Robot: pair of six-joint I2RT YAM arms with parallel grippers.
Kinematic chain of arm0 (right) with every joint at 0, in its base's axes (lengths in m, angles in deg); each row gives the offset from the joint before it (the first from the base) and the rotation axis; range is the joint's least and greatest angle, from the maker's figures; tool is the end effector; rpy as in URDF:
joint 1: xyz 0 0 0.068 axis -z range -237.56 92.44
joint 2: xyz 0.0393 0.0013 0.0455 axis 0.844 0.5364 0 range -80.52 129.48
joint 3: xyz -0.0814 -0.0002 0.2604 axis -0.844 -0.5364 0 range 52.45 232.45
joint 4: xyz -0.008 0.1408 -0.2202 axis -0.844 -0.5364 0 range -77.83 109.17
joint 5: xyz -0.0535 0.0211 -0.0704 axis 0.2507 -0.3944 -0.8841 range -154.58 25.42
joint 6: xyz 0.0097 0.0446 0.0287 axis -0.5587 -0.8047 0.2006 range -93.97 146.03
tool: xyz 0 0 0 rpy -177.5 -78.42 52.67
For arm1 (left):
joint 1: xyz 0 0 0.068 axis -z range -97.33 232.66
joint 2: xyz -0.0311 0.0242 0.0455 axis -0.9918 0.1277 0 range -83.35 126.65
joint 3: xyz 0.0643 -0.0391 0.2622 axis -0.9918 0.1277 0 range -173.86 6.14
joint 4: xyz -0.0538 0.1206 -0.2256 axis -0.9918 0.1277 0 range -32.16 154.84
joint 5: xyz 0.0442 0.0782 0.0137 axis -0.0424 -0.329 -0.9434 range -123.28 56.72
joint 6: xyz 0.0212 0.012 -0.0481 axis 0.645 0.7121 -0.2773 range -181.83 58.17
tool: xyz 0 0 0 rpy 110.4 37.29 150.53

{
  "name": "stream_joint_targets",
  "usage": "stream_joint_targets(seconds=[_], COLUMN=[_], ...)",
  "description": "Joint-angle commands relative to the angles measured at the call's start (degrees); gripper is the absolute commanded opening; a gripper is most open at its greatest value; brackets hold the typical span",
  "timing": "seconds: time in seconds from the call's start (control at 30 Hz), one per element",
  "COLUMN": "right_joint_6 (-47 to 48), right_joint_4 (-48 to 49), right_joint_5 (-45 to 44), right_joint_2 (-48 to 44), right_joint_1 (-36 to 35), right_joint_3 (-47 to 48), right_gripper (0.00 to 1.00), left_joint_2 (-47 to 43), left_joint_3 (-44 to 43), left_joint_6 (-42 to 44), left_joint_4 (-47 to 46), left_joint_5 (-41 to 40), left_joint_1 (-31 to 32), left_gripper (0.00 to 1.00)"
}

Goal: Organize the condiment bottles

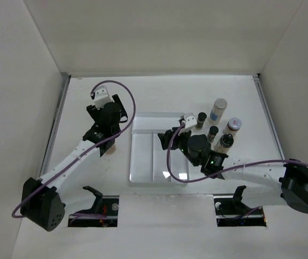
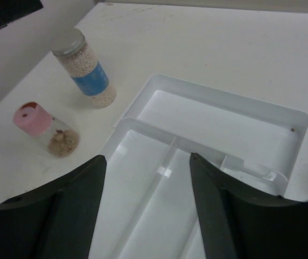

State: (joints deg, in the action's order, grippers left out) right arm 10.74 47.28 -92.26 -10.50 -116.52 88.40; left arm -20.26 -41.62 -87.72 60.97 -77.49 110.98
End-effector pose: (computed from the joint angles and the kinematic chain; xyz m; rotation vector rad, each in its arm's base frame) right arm 0.1541 0.2239 0.2631 -0.2745 1.6729 0.5751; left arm 0.2292 -0.0952 0.3105 -0.4688 1.7380 0.0575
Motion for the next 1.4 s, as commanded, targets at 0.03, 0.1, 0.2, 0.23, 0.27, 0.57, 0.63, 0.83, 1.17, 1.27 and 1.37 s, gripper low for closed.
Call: stream_joint_targets(seconds=[0.03,0.1,0.2,0.23,0.27,0.57,0.63,0.83,1.17,1.27,1.37], right_joint_6=[-0.1,-0.4,-0.4,-0.4,-0.7,-0.9,-0.7,-1.1,-2.0,-3.2,-3.3], right_joint_4=[4.3,4.4,4.4,4.4,4.4,3.7,3.8,3.7,4.4,4.3,4.4], right_joint_5=[-0.9,-0.7,-0.3,-0.3,-0.3,0.6,1.1,1.8,1.1,1.1,1.1], right_joint_2=[0.9,1.3,2.0,2.1,2.4,2.8,2.8,3.1,2.5,3.4,3.0], right_joint_1=[-0.5,-0.5,-0.4,-0.3,-0.3,-0.3,-0.4,-0.2,0.7,1.1,1.3], right_joint_3=[0.6,0.6,0.8,0.8,0.9,1.3,1.4,1.5,0.9,0.9,0.9], right_gripper=[0.81,0.82,0.84,0.84,0.84,0.86,0.87,0.87,0.87,0.86,0.86], left_joint_2=[6.2,8.4,10.1,10.8,11.3,18.7,20.2,20.7,8.5,7.3,8.8], left_joint_3=[-4.0,-4.1,-3.0,-3.0,-3.2,-6.1,-6.6,-5.9,-6.4,-7.3,-8.4], left_joint_6=[2.6,2.6,2.3,2.3,2.3,2.1,1.6,1.5,2.3,2.1,1.8], left_joint_4=[-0.9,-0.8,-2.5,-3.0,-3.1,-7.6,-7.6,-8.7,-9.7,-9.5,-10.3], left_joint_5=[0.1,-1.5,-3.1,-2.9,-2.6,4.5,5.4,5.3,6.8,9.2,9.7], left_joint_1=[-1.0,-1.5,-2.9,-3.6,-4.1,-8.7,-9.2,-10.1,-6.3,-2.5,1.7], left_gripper=[0.75,0.79,0.82,0.82,0.82,0.81,0.80,0.62,0.44,0.44,0.44])
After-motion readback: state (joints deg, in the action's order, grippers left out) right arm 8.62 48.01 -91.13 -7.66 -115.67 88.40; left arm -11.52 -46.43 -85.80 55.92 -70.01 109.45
